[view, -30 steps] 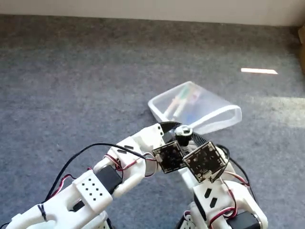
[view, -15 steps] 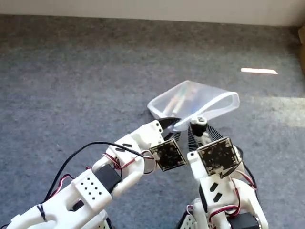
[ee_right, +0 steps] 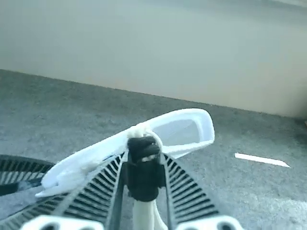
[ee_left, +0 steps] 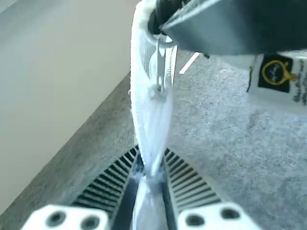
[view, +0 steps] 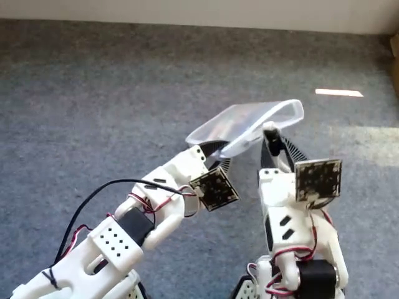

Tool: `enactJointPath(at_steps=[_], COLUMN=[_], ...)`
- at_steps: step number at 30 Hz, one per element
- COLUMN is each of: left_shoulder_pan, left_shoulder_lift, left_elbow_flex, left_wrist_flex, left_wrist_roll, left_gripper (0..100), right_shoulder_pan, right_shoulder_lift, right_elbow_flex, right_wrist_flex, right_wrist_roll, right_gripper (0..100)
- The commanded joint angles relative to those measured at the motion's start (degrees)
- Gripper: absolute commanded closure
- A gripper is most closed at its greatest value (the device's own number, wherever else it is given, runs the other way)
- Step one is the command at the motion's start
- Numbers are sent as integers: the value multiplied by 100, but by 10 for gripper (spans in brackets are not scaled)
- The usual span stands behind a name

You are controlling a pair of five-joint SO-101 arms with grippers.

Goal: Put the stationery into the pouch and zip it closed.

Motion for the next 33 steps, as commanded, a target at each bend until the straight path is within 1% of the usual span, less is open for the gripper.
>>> enactJointPath(at_steps=[1,4,8,11,14,16,19,20,24,28,33], left_shoulder_pan=[-462,-505,-497,-505,-505,-585,-699,-708,-752,-752,-752], left_shoulder_lift=[-602,-1323,-2246,-2738,-2914,-2888,-2853,-2853,-2853,-2853,-2853], left_elbow_flex=[4,119,303,470,567,558,567,567,567,567,576], left_wrist_flex=[281,686,1240,1336,1319,1310,1310,1310,1310,1310,1310], left_wrist_roll=[105,246,246,246,246,246,246,255,255,255,255], left_gripper=[996,996,996,996,996,996,996,996,996,996,996], right_shoulder_pan=[576,681,681,673,585,268,-268,-479,-1121,-1604,-2431], right_shoulder_lift=[409,602,699,664,664,664,664,664,664,664,664], right_elbow_flex=[-338,-338,-338,-347,-391,-391,-514,-585,-831,-1068,-1042], right_wrist_flex=[-585,-822,-1015,-998,-673,-338,347,549,1112,1464,1490], right_wrist_roll=[-360,-545,-730,-712,-695,-712,-738,-738,-765,-1363,-1459], right_gripper=[994,994,994,994,991,969,871,851,847,842,842])
